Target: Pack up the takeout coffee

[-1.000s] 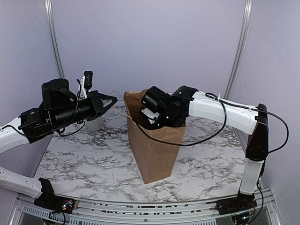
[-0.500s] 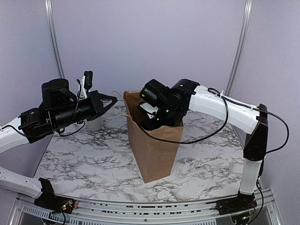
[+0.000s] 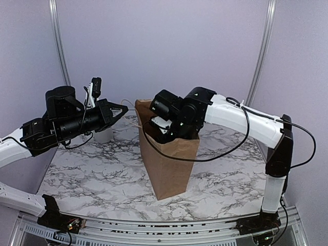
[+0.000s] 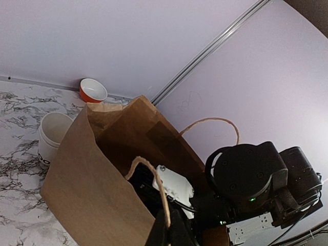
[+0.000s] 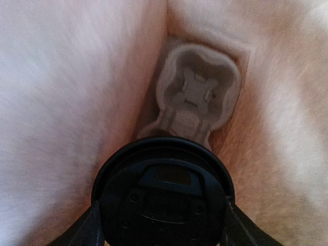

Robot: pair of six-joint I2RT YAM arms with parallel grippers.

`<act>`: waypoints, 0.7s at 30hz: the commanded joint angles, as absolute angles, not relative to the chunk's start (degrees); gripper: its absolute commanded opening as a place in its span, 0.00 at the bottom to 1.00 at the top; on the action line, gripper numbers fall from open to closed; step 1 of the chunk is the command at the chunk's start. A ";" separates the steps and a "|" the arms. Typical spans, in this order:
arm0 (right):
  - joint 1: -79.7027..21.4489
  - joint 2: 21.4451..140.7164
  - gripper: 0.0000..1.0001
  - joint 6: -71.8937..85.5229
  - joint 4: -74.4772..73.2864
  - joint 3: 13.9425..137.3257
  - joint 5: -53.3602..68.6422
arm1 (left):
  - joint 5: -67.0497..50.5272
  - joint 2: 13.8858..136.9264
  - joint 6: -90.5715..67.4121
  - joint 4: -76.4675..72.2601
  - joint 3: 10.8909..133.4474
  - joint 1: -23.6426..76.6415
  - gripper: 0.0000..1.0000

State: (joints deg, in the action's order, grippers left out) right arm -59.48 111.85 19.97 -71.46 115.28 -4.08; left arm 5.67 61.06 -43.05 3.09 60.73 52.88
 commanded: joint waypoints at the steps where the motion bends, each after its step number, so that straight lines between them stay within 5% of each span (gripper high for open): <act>1: -59.95 110.25 0.64 21.12 -70.58 110.82 -4.18 | 6.68 60.02 -42.20 2.93 60.68 53.00 0.00; 21: -59.94 110.91 0.64 21.98 -63.31 98.82 -2.18 | 6.07 60.10 -42.01 2.82 60.64 53.00 0.00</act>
